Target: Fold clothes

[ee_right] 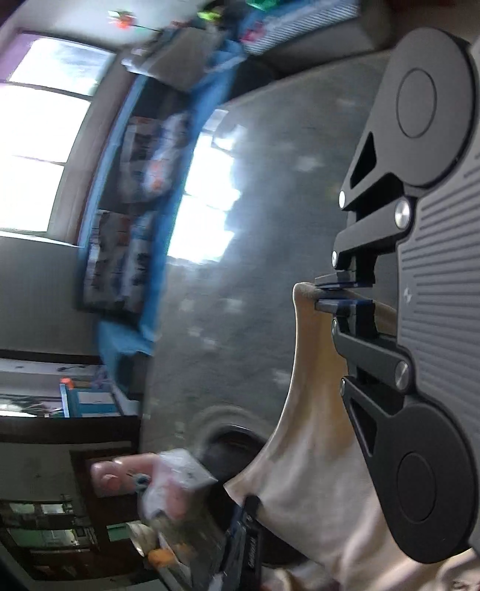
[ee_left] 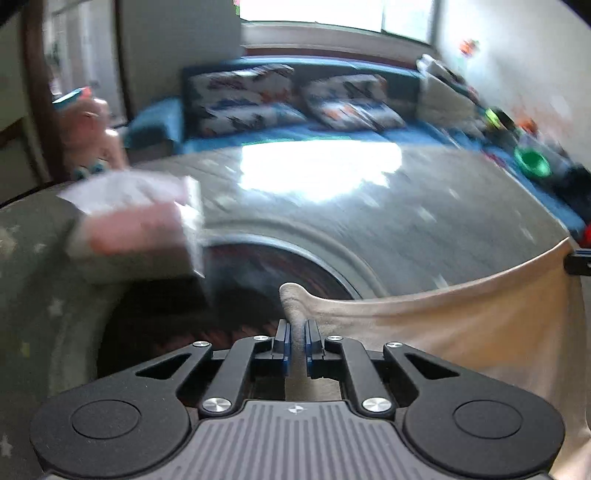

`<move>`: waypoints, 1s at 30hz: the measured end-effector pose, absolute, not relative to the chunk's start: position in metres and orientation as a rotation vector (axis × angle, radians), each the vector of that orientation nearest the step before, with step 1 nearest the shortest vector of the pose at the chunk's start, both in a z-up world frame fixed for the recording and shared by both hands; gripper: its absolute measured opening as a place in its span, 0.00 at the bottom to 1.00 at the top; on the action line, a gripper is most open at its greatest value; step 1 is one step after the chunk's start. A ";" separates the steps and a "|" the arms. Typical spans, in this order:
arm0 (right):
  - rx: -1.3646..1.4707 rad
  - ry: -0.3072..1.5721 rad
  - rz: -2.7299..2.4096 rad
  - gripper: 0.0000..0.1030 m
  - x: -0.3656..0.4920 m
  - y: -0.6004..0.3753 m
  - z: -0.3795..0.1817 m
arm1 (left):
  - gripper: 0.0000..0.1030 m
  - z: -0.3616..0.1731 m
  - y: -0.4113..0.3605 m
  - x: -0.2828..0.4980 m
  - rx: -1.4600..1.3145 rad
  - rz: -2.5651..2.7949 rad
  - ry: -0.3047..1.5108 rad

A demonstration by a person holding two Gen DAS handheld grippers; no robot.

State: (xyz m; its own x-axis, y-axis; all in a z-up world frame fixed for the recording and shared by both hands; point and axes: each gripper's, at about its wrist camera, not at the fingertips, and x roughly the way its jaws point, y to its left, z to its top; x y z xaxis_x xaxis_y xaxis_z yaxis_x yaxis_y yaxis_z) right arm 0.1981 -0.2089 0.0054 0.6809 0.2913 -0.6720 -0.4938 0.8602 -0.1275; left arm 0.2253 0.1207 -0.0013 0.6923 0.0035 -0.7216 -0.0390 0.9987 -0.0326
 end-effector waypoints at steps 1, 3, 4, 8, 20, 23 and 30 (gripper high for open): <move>-0.312 0.668 0.436 0.04 0.206 -0.202 0.009 | 0.08 0.003 0.127 0.229 -0.062 0.052 0.788; -0.305 0.647 0.418 0.06 0.219 -0.190 0.012 | 0.09 0.006 0.138 0.235 -0.095 0.083 0.784; -0.306 0.642 0.416 0.07 0.224 -0.185 0.013 | 0.10 0.006 0.142 0.236 -0.099 0.090 0.790; -0.301 0.679 0.534 0.07 0.209 -0.174 0.011 | 0.13 0.002 0.149 0.234 -0.089 0.111 0.814; -0.416 0.809 0.933 0.12 0.075 -0.156 -0.008 | 0.16 -0.005 0.070 0.195 0.009 -0.173 0.857; -0.463 0.827 0.947 0.21 0.059 -0.152 -0.020 | 0.16 -0.010 0.054 0.193 0.017 -0.205 0.868; -0.547 0.811 0.883 0.18 0.054 -0.147 -0.047 | 0.22 -0.022 0.042 0.188 0.033 -0.219 0.894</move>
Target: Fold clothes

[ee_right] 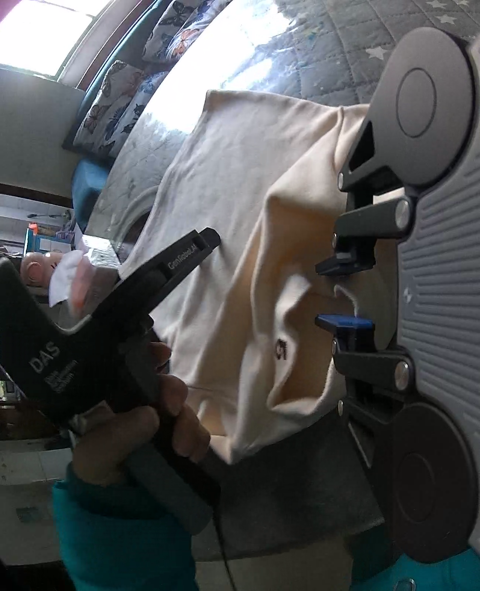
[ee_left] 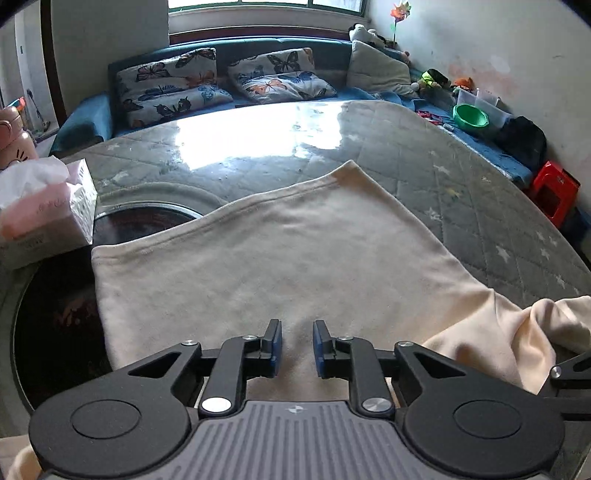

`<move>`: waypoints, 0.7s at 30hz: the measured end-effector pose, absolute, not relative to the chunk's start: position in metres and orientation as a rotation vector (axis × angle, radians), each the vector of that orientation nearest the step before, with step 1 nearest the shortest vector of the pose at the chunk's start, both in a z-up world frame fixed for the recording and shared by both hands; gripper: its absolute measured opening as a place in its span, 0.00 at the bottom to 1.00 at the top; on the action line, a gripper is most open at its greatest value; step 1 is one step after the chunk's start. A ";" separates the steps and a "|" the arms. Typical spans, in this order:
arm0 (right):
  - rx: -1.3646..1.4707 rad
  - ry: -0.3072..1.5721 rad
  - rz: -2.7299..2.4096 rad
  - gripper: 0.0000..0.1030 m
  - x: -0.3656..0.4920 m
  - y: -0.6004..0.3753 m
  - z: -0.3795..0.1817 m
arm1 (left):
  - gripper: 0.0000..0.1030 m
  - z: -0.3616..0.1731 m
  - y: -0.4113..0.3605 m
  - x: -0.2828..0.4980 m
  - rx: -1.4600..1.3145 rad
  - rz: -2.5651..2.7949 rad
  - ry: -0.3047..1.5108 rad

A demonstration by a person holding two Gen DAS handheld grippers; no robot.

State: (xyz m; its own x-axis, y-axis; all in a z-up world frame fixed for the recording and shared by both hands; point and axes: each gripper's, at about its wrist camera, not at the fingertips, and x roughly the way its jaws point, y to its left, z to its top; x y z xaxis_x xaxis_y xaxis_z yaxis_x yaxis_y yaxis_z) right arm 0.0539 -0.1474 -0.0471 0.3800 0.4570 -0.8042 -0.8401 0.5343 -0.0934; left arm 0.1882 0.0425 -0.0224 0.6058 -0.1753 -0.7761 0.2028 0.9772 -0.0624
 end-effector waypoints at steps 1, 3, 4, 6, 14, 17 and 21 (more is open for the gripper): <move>-0.557 0.800 0.870 0.13 0.054 -0.148 -0.049 | 0.23 -0.023 0.042 0.188 0.034 -0.219 0.891; -0.557 0.792 0.856 0.06 0.053 -0.150 -0.048 | 0.25 -0.023 0.042 0.188 0.036 -0.221 0.885; -0.553 0.790 0.852 0.05 0.051 -0.153 -0.046 | 0.26 -0.024 0.041 0.188 0.042 -0.221 0.884; -0.548 0.785 0.848 0.04 0.046 -0.158 -0.041 | 0.28 -0.024 0.040 0.188 0.052 -0.223 0.882; -0.620 0.827 0.895 0.03 -0.001 -0.189 -0.027 | 0.35 -0.026 0.042 0.186 0.051 -0.214 0.872; -0.654 0.885 0.930 0.03 -0.005 -0.191 -0.033 | 0.40 -0.027 0.044 0.185 0.046 -0.205 0.871; -0.615 0.818 0.946 0.05 -0.002 -0.187 -0.017 | 0.42 -0.026 0.050 0.179 0.034 -0.199 0.874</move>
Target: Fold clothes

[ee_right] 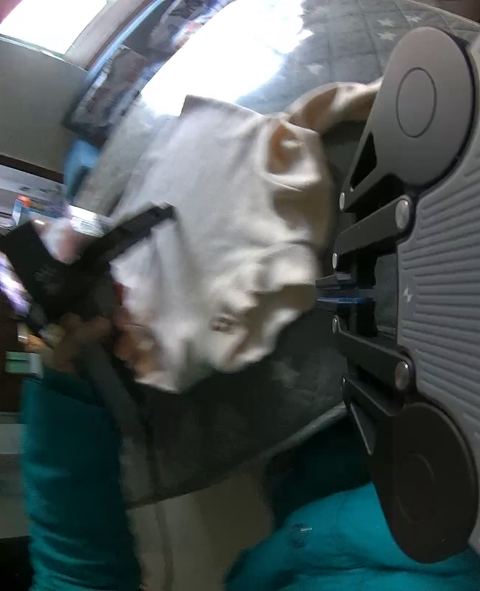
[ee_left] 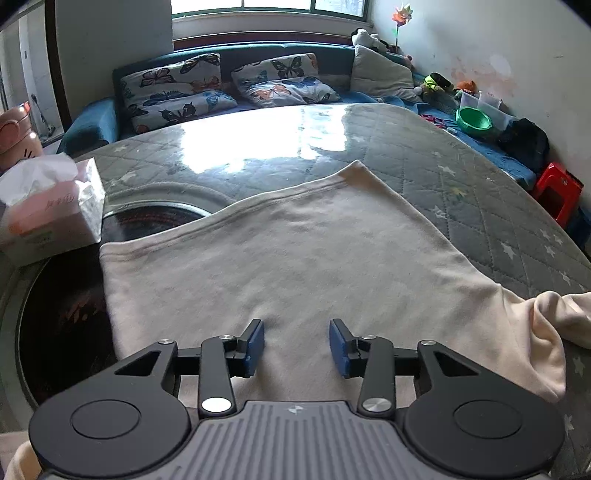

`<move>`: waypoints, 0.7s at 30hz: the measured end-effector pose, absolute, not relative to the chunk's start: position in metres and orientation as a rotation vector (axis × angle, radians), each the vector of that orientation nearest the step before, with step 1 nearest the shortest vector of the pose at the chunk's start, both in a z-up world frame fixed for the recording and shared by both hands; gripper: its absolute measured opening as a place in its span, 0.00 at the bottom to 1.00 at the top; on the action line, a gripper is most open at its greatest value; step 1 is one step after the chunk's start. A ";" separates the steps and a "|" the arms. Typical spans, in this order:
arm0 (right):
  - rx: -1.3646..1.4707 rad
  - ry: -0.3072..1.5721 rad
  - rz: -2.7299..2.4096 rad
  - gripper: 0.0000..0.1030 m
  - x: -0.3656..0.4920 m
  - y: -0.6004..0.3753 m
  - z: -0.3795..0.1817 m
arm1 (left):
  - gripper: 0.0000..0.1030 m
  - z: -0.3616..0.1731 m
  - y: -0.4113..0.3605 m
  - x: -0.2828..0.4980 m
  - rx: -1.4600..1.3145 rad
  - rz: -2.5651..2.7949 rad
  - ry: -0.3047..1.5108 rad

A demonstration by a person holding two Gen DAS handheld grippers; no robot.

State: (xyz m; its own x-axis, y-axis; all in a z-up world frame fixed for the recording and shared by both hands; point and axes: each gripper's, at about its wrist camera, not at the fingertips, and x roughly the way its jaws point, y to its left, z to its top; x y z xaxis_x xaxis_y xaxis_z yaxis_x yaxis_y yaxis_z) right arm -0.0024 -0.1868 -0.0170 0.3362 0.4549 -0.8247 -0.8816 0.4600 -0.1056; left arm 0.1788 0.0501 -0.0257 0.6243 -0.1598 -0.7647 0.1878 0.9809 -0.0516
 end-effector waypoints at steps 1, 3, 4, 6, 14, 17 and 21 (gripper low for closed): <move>-0.596 0.795 0.947 0.08 0.000 -0.184 -0.013 | 0.43 -0.026 0.051 0.177 0.032 -0.196 0.874; -0.564 0.755 0.951 0.15 0.005 -0.179 -0.006 | 0.45 -0.025 0.053 0.172 0.029 -0.186 0.876; -0.560 0.748 0.958 0.18 0.006 -0.174 -0.008 | 0.45 -0.025 0.054 0.169 0.027 -0.185 0.876; -0.549 0.741 0.962 0.19 0.010 -0.165 -0.016 | 0.46 -0.022 0.056 0.162 0.017 -0.184 0.874; -0.451 0.804 0.945 0.21 0.013 -0.153 -0.048 | 0.48 -0.006 0.052 0.136 -0.013 -0.214 0.837; -0.395 0.798 0.942 0.24 0.000 -0.172 -0.041 | 0.48 -0.004 0.042 0.129 -0.021 -0.248 0.826; -0.312 0.792 0.859 0.25 -0.004 -0.208 -0.028 | 0.50 -0.007 0.024 0.119 -0.020 -0.299 0.822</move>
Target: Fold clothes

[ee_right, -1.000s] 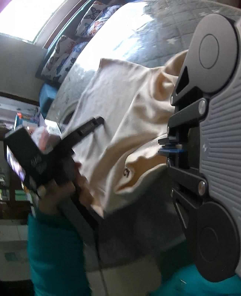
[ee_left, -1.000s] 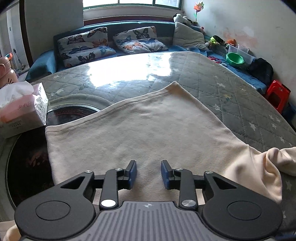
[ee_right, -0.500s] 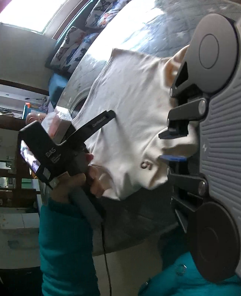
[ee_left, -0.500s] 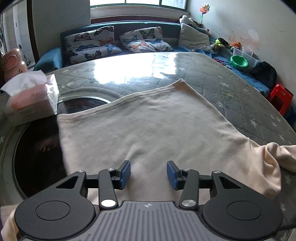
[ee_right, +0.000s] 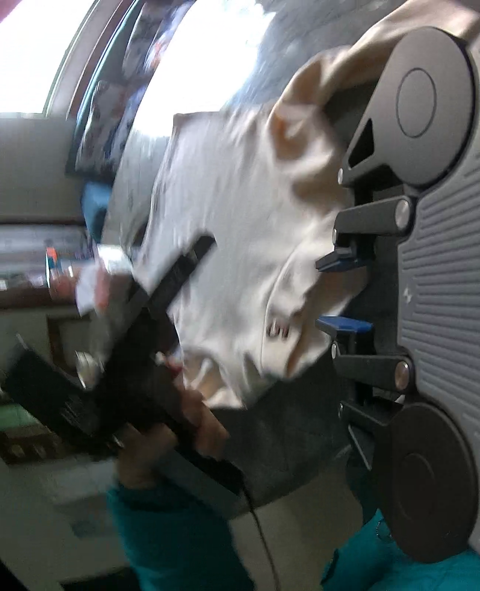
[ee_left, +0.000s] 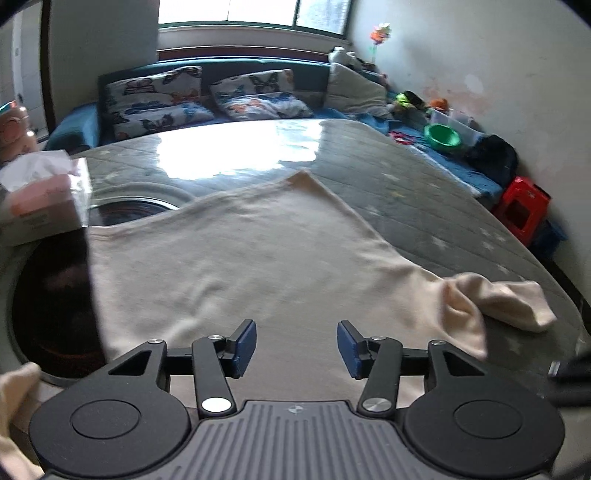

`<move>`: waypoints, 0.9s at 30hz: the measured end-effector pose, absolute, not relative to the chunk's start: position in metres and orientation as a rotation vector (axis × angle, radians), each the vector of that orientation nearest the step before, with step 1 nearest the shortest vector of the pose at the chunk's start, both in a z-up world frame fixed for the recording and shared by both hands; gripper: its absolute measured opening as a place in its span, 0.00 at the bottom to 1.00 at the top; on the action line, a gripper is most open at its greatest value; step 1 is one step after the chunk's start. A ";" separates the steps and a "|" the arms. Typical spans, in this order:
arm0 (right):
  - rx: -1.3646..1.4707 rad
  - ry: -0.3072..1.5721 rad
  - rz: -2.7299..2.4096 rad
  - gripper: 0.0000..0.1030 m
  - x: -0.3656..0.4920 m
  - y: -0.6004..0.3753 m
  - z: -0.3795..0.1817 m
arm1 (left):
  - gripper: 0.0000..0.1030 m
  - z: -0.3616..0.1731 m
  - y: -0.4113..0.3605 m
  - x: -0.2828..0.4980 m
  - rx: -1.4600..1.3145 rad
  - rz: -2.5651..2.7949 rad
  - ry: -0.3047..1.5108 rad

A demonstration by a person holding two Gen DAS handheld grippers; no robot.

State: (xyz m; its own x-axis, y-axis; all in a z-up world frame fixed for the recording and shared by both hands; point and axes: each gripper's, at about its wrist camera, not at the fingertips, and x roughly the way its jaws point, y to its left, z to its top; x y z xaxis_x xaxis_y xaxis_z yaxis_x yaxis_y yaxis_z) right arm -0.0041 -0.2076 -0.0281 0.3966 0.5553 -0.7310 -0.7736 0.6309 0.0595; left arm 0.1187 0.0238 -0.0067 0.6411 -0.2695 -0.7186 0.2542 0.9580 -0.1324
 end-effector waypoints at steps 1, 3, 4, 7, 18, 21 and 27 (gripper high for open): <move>-0.294 0.787 0.818 0.25 -0.004 -0.219 -0.025 | 0.51 -0.007 0.019 0.115 -0.017 -0.316 0.821; -0.262 0.780 0.713 0.25 -0.003 -0.245 -0.019 | 0.51 -0.008 0.009 0.108 -0.012 -0.352 0.820; -0.247 0.780 0.664 0.25 -0.001 -0.257 -0.018 | 0.52 -0.008 0.004 0.104 -0.009 -0.373 0.819; -0.197 0.780 0.502 0.25 0.009 -0.296 -0.014 | 0.52 -0.010 -0.010 0.094 0.013 -0.418 0.819; -0.136 0.818 0.158 0.25 0.077 -0.395 -0.038 | 0.52 -0.020 -0.035 0.069 0.059 -0.503 0.846; -0.127 0.871 0.175 0.25 0.091 -0.403 -0.047 | 0.54 -0.024 -0.037 0.064 0.067 -0.502 0.849; -0.169 0.913 0.245 0.12 0.097 -0.394 -0.044 | 0.57 -0.025 -0.037 0.065 0.063 -0.500 0.854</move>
